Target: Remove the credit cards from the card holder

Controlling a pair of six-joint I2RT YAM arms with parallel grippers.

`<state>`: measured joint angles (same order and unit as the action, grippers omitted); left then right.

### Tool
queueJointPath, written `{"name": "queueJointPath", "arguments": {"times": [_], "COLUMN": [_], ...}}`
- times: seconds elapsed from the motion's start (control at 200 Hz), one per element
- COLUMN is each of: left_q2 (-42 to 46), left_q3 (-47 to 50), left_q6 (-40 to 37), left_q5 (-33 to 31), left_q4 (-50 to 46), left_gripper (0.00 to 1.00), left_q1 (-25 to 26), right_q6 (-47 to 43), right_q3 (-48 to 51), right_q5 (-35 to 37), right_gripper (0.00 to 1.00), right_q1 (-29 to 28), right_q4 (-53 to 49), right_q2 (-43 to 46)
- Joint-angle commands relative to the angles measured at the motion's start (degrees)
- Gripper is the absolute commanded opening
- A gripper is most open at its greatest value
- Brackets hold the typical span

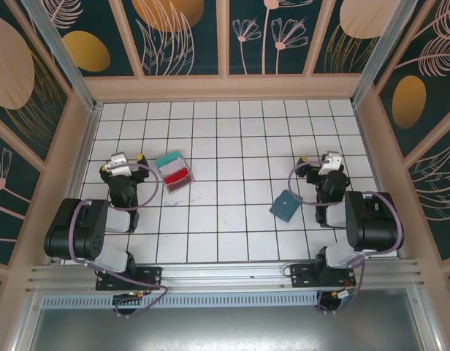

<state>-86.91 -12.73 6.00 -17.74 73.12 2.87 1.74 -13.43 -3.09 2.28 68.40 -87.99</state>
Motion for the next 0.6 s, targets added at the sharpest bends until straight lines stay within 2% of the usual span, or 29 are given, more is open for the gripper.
{"name": "queueJointPath", "arguments": {"times": [0.0,0.596], "left_q2": [-0.19,-0.11], "left_q3": [0.35,-0.4], "left_q6": [-0.64,-0.38], "left_q5": [0.95,1.42], "left_q4": [2.2,0.48], "left_gripper": [0.99,0.99], "left_q1": [-0.47,-0.5], "right_q6": [-1.03,-0.94], "right_q3": [-0.47,-0.47], "right_q5": [-1.08,-1.13], "right_gripper": [0.99,0.99], "right_q1": [0.41,0.53], "right_q4": [1.97,1.96], "right_q2": [-0.11,-0.15]}}
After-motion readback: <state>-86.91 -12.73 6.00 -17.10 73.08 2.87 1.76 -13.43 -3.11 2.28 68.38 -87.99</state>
